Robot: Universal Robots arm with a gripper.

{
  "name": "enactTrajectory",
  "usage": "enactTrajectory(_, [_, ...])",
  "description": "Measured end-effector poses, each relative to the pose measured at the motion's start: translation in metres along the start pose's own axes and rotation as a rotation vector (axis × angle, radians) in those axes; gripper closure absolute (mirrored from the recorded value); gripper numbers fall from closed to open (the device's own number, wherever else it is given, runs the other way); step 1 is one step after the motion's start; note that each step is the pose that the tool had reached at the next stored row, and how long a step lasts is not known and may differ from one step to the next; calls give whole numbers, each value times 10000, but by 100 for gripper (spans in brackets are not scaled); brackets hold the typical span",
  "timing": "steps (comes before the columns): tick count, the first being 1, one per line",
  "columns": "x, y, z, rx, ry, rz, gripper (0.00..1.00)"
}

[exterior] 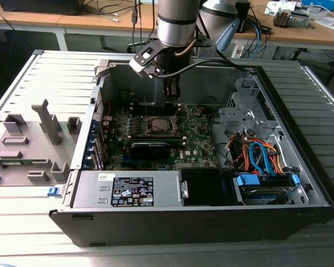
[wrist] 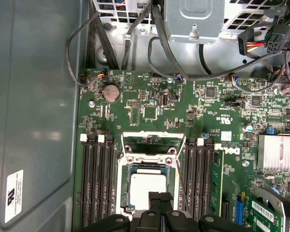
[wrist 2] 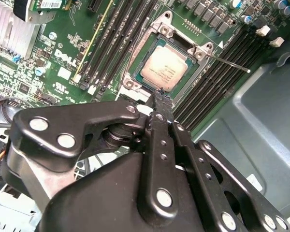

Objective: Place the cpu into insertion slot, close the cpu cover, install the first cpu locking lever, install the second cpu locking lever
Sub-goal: 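Close the cpu cover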

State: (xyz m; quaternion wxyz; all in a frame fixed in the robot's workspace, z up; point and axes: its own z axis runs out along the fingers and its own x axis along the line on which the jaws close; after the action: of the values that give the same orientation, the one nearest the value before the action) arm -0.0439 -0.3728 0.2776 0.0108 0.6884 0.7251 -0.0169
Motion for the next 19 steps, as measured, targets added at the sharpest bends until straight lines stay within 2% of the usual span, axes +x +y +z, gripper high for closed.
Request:
enactTrajectory(14, [-3,65,0,0,-1,0,89])
enactTrajectory(19, [-6,113,-1,0,-1,0,89])
